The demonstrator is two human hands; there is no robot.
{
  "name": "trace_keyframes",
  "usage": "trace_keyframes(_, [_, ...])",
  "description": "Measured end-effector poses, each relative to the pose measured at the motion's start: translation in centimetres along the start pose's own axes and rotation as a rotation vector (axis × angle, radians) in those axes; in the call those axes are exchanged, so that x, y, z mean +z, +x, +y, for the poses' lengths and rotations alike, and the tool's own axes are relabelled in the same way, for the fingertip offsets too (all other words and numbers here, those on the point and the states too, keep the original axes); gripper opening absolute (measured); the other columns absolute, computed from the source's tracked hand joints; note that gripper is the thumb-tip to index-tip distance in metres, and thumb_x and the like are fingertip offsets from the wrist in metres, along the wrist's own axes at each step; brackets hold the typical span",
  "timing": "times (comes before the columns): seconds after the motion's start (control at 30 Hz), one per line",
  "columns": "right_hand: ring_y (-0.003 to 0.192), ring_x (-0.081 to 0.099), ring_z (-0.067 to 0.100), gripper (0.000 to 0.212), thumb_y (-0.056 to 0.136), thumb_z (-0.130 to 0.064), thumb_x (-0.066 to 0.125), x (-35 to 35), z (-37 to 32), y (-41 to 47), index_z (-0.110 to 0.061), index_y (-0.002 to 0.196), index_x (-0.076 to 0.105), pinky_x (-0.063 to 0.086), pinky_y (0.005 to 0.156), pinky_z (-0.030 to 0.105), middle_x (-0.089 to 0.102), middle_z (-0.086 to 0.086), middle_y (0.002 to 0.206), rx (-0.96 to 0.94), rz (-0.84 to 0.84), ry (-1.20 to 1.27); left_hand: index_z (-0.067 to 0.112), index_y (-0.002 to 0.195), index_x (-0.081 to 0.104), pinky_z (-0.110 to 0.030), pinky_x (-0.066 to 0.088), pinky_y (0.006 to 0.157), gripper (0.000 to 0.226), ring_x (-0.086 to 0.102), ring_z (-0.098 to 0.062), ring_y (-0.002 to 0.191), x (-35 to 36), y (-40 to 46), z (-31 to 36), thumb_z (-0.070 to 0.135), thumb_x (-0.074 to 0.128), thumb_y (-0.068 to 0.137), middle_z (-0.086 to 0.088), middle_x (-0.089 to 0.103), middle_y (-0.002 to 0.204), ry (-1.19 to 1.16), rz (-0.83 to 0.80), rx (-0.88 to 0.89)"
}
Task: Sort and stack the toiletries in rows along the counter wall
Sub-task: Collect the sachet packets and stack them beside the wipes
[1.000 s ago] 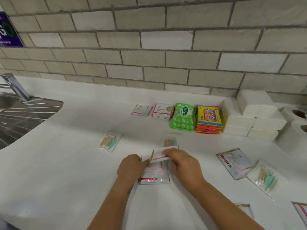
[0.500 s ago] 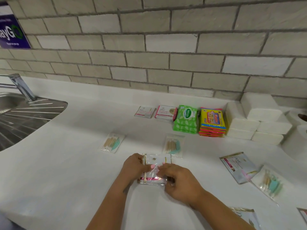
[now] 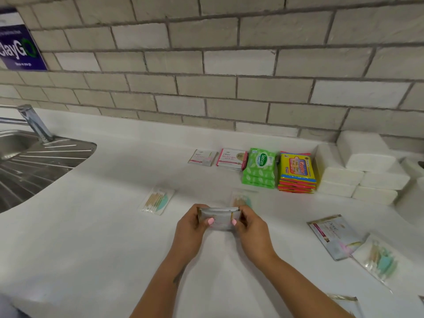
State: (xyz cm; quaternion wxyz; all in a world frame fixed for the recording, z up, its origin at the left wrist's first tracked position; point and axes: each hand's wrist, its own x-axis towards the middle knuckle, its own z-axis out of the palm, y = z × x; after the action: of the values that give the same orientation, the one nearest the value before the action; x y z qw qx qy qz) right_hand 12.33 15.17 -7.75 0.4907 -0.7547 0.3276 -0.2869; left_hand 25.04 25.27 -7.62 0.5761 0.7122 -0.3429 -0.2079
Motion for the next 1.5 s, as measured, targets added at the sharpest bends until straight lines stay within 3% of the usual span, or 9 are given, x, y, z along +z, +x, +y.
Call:
trace_keyframes(0.17, [0.079, 0.06, 0.018, 0.018, 0.088, -0.001, 0.051, 0.5, 1.1, -0.3, -0.012, 0.099, 0.062, 0.041, 0.066, 0.013, 0.068, 0.002, 0.086, 0.001, -0.01, -0.087, 0.028, 0.097, 0.056, -0.008, 0.046, 0.074, 0.034, 0.063, 0.006, 0.085, 0.5, -0.3, -1.2, 0.0, 0.067, 0.08, 0.011, 0.069, 0.095, 0.097, -0.028, 0.006])
trace_keyframes(0.33, [0.079, 0.059, 0.007, 0.027, 0.088, -0.002, 0.054, 0.7, 0.4, 0.7, -0.024, 0.103, 0.054, 0.042, 0.067, 0.008, 0.063, -0.01, 0.09, -0.024, 0.036, -0.057, 0.026, 0.106, 0.056, -0.011, 0.047, 0.076, 0.027, 0.063, -0.002, 0.095, 0.1, 1.0, -1.3, 0.016, 0.067, 0.084, 0.012, 0.067, 0.104, 0.161, -0.048, 0.01])
trace_keyframes(0.53, [0.091, 0.06, 0.011, 0.04, 0.075, -0.014, 0.062, 1.5, -1.0, 2.8, -0.025, 0.106, 0.039, 0.052, 0.081, 0.034, 0.05, -0.008, 0.106, -0.129, 0.064, 0.0, 0.016, 0.117, 0.051, -0.048, 0.052, 0.093, 0.037, 0.064, -0.024, 0.106, -2.3, 4.4, -0.6, 0.021, 0.066, 0.083, -0.004, 0.066, 0.115, 0.021, -0.164, -0.221])
trace_keyframes(0.77, [0.091, 0.06, 0.023, 0.045, 0.063, 0.0, 0.062, 3.4, -1.2, 7.5, -0.026, 0.096, 0.046, 0.055, 0.063, 0.036, 0.041, -0.002, 0.129, -0.476, 0.062, -0.495, 0.017, 0.105, 0.06, -0.022, 0.053, 0.063, 0.014, 0.062, -0.013, 0.083, -5.4, 10.4, 1.9, 0.014, 0.059, 0.092, -0.001, 0.066, 0.094, -0.05, -0.364, -0.394])
trace_keyframes(0.87, [0.095, 0.054, 0.021, 0.054, 0.052, -0.001, 0.073, 4.4, -1.1, 10.6, -0.026, 0.094, 0.05, 0.048, 0.072, 0.028, 0.055, 0.001, 0.109, -0.752, 0.141, -0.639, 0.013, 0.105, 0.061, -0.024, 0.052, 0.066, 0.013, 0.061, -0.013, 0.08, -6.3, 13.7, 2.1, 0.014, 0.058, 0.092, -0.002, 0.065, 0.092, 0.003, -0.392, -0.43])
trace_keyframes(0.97, [0.093, 0.048, 0.015, 0.039, 0.064, -0.011, 0.056, 5.0, -0.8, 13.9, -0.028, 0.1, 0.056, 0.035, 0.079, 0.026, 0.062, -0.006, 0.095, -0.902, 0.089, -0.757, 0.012, 0.096, 0.061, -0.022, 0.05, 0.065, 0.006, 0.058, -0.011, 0.075, -6.7, 17.0, 2.5, 0.014, 0.056, 0.094, 0.0, 0.064, 0.085, 0.067, -0.406, -0.46])
trace_keyframes(1.1, [0.083, 0.058, 0.015, 0.036, 0.072, -0.013, 0.049, 5.9, -0.3, 18.1, -0.028, 0.098, 0.069, 0.036, 0.081, 0.027, 0.066, -0.009, 0.09, -0.88, 0.089, -0.844, 0.011, 0.097, 0.061, -0.02, 0.047, 0.061, 0.008, 0.055, -0.009, 0.071, -6.9, 21.6, 1.9, 0.014, 0.053, 0.095, -0.001, 0.062, 0.083, 0.122, -0.406, -0.441])
trace_keyframes(1.33, [0.073, 0.064, 0.017, 0.044, 0.053, -0.006, 0.08, 7.4, -0.2, 24.1, -0.029, 0.089, 0.07, 0.031, 0.083, 0.028, 0.067, -0.009, 0.083, -0.742, 0.05, -0.904, -0.005, 0.119, 0.053, -0.02, 0.042, 0.054, 0.031, 0.061, -0.03, 0.09, -5.6, 29.0, 0.0, 0.009, 0.056, 0.092, -0.026, 0.062, 0.114, 0.329, -0.305, -0.333])
trace_keyframes(1.5, [0.066, 0.065, 0.017, 0.044, 0.045, -0.005, 0.085, 8.4, 0.4, 26.5, -0.028, 0.081, 0.072, 0.03, 0.079, 0.03, 0.069, -0.009, 0.076, -0.647, 0.019, -0.937, -0.001, 0.12, 0.057, -0.033, 0.046, 0.084, 0.035, 0.058, -0.033, 0.111, -4.6, 32.3, -1.9, 0.016, 0.057, 0.09, -0.019, 0.062, 0.12, 0.553, -0.294, -0.267])
